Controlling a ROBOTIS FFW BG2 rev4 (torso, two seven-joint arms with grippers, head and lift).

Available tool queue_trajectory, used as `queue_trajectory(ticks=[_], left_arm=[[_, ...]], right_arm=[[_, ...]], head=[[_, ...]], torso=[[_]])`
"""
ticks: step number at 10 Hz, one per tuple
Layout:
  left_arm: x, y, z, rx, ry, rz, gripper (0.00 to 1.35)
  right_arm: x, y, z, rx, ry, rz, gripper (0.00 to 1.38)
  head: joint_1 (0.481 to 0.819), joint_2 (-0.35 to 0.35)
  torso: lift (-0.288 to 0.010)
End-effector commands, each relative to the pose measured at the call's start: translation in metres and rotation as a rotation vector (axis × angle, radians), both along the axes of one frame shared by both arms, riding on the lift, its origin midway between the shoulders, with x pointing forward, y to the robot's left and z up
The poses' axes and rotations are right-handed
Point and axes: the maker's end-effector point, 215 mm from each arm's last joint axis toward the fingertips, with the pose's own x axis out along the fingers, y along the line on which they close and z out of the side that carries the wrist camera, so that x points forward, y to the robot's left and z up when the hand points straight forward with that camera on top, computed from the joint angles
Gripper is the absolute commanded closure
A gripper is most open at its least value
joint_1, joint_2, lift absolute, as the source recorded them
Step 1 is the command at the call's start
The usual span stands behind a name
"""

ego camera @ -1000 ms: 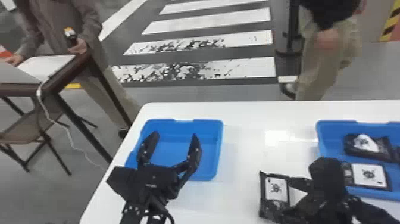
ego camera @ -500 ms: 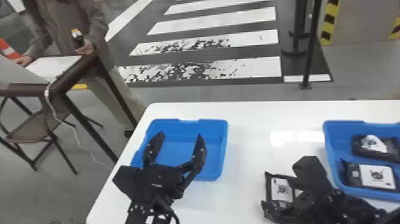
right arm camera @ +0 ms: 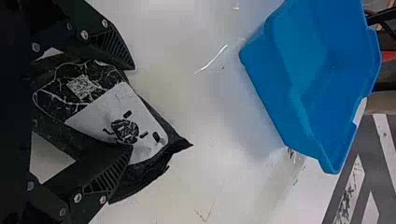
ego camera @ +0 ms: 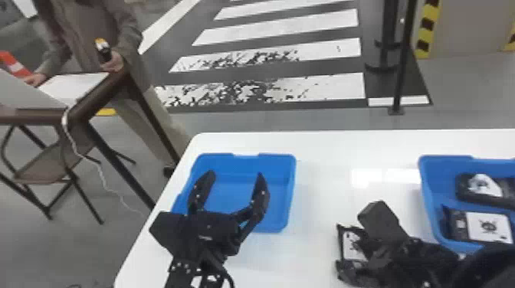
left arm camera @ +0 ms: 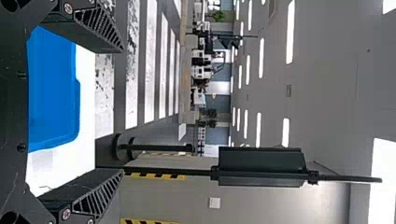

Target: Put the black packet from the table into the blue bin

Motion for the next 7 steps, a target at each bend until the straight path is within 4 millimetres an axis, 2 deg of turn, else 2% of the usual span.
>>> queue_trajectory(ticks=[1,2,4,5,6,7], left_arm=[[-0.001,0.002,-0.001,0.002,0.002,0.003,0.11],[-0.001,0.003,0.0,0.003,0.0,0.004,0.11],[-0.002,0.004,0.001,0.004,-0.003,0.006,0.12],[-0.002,0.006,0.001,0.003,-0.006,0.01,0.12],[-0.002,0.006,0.001,0.002,-0.006,0.01,0.12],[-0.002,0.007,0.002,0.0,-0.009,0.012,0.12]], right_arm=[[-0.001,0.0,-0.001,-0.002,-0.002,0.005,0.89],[-0.002,0.002,0.0,0.002,-0.005,0.006,0.89],[0.002,0.004,0.012,0.028,-0.032,-0.006,1.12],[0.012,-0.001,0.026,0.059,-0.069,-0.036,1.12],[0.028,-0.013,0.051,0.098,-0.145,-0.095,1.12],[0.051,-0.041,0.084,0.122,-0.256,-0.188,1.12]], head=[[0.695,0.332],[0.695,0.335],[0.695,0.341],[0.695,0.343],[0.695,0.341],[0.695,0.332]], torso=[[-0.11],[-0.11],[-0.11],[-0.11],[-0.11],[-0.11]])
